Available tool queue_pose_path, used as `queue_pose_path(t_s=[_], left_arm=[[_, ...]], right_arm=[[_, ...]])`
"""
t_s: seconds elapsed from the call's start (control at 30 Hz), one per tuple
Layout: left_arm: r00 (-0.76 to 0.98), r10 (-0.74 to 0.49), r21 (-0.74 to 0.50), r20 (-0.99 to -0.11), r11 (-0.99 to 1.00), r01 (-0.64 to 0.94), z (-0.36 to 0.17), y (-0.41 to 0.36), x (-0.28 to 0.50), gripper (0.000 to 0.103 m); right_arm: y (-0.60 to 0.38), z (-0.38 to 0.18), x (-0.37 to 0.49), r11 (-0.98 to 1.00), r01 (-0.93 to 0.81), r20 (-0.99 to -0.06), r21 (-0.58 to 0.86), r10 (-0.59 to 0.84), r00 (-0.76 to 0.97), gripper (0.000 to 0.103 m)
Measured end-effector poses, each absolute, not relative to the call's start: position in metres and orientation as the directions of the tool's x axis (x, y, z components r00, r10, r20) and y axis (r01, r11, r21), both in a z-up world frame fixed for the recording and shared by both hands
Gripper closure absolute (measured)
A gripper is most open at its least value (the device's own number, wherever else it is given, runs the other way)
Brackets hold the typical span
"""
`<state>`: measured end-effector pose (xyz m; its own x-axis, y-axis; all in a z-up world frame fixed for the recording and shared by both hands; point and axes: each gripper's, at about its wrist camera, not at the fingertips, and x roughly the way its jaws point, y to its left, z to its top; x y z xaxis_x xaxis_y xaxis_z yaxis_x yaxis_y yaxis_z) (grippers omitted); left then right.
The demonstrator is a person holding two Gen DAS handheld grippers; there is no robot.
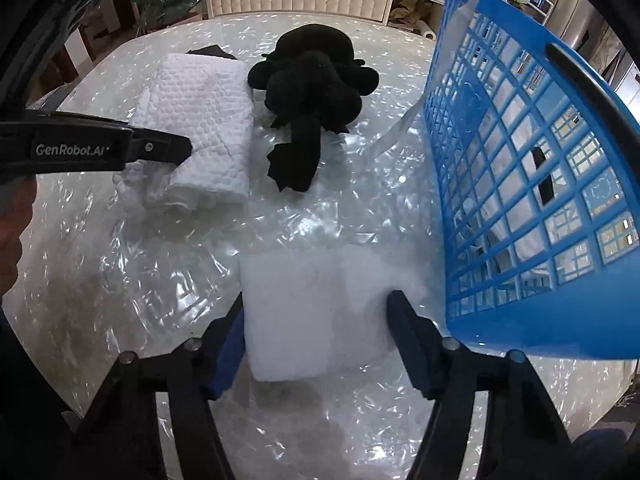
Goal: Organize soft objects
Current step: 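Grasp the white quilted towel with the left gripper while the right gripper grasps the white foam block, then carry the foam block into the basket and open the right gripper while the left gripper holds the towel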
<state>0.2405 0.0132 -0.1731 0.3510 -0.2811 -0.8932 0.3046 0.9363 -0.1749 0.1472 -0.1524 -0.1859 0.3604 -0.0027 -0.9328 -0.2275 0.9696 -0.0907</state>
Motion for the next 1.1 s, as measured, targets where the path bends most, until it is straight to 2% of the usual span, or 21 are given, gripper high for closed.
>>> queue_pose_path(t_s=[0.07,0.17,0.27,0.73,1.1], left_arm=[[0.352,-0.277,-0.173,-0.894,0.938,0.300,-0.171,0.014,0.235,0.085],[0.357,-0.265,-0.164,-0.896,0.943,0.290,-0.169,0.017,0.224,0.085],[0.367,-0.259,-0.163,-0.893,0.948,0.274,-0.162,0.025,0.213,0.086],[0.482,-0.241,-0.153,-0.842,0.964,0.216,-0.112,0.044,0.151,0.086],[0.571,-0.233,-0.122,-0.787,0.966,0.227,-0.058,0.026,0.114,0.085]], right_arm=[[-0.154,-0.184,0.143,0.970,-0.223,-0.929,-0.097,-0.008,0.369,0.055],[-0.159,-0.184,0.141,0.970,-0.212,-0.920,-0.117,-0.026,0.392,0.067],[-0.169,-0.182,0.142,0.972,-0.206,-0.921,-0.111,-0.023,0.390,0.073],[-0.173,-0.147,0.136,0.971,-0.225,-0.892,-0.079,0.032,0.450,0.076],[-0.159,-0.077,0.108,0.959,-0.272,-0.830,-0.076,0.091,0.551,0.075]])
